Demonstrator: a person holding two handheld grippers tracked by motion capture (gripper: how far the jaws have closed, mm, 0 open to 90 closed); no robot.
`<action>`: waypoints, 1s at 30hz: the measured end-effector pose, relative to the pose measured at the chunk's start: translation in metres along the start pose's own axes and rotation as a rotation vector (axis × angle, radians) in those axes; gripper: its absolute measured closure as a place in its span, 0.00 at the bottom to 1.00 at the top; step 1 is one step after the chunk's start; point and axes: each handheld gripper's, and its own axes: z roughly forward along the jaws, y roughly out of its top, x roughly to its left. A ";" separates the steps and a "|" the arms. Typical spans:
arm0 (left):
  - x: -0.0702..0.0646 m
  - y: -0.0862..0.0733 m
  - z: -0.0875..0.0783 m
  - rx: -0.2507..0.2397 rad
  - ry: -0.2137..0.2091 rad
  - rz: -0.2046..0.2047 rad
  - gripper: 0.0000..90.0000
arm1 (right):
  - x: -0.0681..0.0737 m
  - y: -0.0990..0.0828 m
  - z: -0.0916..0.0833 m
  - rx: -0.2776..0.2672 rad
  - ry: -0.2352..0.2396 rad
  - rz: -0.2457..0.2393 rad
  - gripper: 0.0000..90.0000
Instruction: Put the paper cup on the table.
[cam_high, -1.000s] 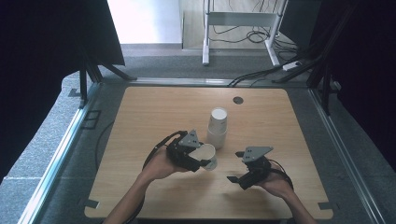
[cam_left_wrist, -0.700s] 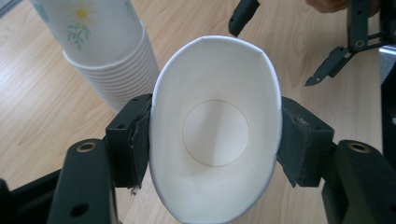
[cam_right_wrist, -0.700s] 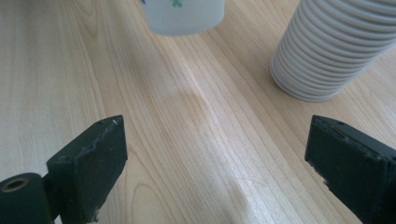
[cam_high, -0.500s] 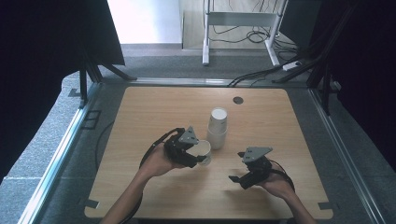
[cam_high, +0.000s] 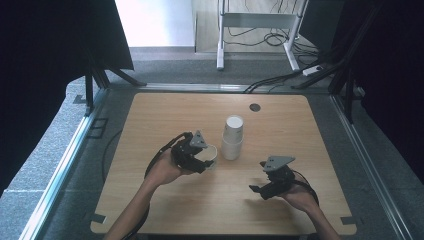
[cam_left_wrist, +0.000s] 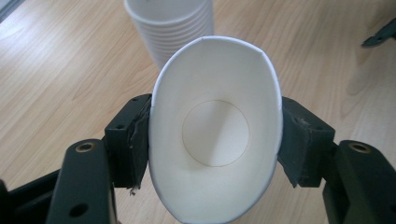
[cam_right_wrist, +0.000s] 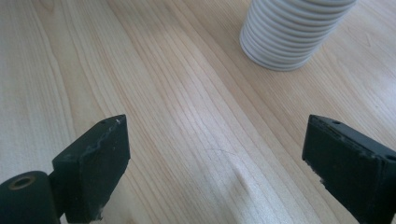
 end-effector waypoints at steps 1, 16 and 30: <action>0.001 0.000 0.000 0.006 0.007 -0.004 0.38 | 0.000 0.000 0.001 0.004 -0.002 -0.004 0.09; 0.022 -0.010 0.012 0.106 0.116 -0.074 0.37 | 0.000 -0.003 0.006 0.044 0.000 -0.017 0.13; 0.039 -0.016 0.027 0.169 0.131 -0.137 0.36 | 0.001 -0.003 0.007 0.057 0.012 -0.024 0.14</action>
